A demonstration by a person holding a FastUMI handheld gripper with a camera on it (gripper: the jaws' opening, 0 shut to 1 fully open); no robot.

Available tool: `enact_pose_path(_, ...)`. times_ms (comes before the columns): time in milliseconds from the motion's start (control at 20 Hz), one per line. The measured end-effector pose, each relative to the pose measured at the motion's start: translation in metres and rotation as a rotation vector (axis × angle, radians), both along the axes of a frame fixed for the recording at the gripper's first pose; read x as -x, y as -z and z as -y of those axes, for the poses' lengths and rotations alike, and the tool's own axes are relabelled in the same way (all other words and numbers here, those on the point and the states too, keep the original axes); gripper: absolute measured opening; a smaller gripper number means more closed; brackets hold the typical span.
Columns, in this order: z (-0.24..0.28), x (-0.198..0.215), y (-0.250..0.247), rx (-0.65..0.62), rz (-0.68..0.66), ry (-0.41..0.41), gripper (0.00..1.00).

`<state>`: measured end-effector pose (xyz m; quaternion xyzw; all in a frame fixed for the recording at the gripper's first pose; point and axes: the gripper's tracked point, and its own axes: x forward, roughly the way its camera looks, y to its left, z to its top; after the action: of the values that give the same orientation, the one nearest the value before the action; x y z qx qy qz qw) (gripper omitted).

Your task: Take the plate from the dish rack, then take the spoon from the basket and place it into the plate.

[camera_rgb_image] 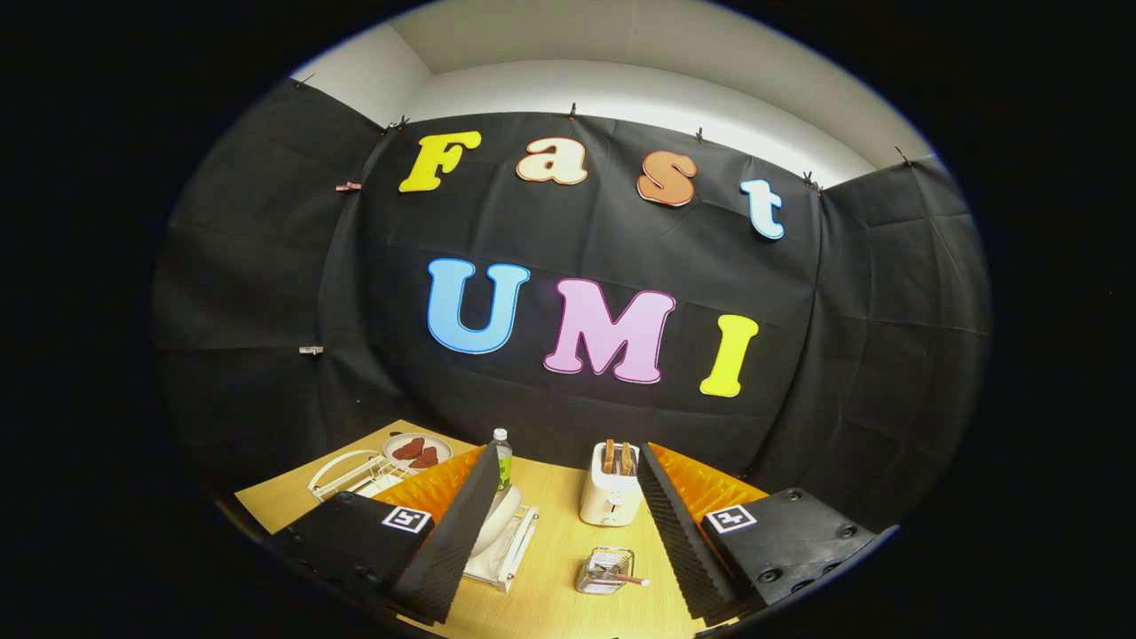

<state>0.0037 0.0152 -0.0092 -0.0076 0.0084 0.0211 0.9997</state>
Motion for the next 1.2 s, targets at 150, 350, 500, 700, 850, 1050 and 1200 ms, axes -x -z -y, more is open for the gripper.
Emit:
enact_pose_path(150, -0.002, 0.001, 0.002, -0.007, -0.003, 0.000, 0.96)
enact_pose_path(350, -0.005, 0.000, 0.005, -0.015, -0.014, -0.007, 0.96)
enact_pose_path(500, -0.010, 0.002, 0.005, -0.027, -0.017, -0.020, 0.96)
enact_pose_path(700, -0.012, 0.003, 0.005, -0.020, -0.015, -0.023, 0.96)
enact_pose_path(850, -0.016, 0.004, 0.004, -0.030, -0.015, -0.029, 0.96)
enact_pose_path(1050, -0.017, 0.003, 0.006, -0.040, -0.016, -0.031, 0.96)
enact_pose_path(1200, -0.016, 0.002, 0.008, -0.038, -0.021, -0.026, 0.96)
